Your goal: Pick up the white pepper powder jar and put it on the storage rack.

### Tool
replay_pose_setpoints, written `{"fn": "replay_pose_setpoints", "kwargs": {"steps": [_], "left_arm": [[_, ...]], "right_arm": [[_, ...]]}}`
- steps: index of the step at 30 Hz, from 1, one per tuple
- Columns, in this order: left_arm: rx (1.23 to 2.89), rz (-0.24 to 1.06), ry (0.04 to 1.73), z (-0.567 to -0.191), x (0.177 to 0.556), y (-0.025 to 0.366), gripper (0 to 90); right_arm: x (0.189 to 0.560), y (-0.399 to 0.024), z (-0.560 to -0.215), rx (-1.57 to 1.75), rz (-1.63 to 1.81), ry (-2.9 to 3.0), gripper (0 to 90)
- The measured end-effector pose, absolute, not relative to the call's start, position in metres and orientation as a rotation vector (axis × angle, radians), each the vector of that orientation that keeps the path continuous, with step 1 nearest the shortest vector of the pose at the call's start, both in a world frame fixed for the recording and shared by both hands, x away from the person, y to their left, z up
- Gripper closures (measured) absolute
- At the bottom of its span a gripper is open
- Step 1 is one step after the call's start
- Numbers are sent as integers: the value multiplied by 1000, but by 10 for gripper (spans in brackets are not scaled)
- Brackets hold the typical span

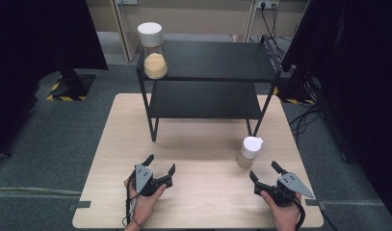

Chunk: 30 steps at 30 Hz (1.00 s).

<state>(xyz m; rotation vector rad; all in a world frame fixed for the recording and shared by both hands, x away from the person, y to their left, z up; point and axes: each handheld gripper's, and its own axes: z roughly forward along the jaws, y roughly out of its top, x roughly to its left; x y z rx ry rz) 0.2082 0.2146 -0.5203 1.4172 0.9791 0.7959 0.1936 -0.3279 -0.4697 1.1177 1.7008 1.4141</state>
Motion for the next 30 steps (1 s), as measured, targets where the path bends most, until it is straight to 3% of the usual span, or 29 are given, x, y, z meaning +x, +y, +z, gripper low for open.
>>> {"fn": "replay_pose_setpoints", "kwargs": {"steps": [20,30], "left_arm": [[1413,793,983,-520,208,215,103],[1412,791,982,-521,208,215,103]], "right_arm": [[250,-309,-465,1178,1293,1815,92],[264,-303,-459,1190,1256,1845,156]]}}
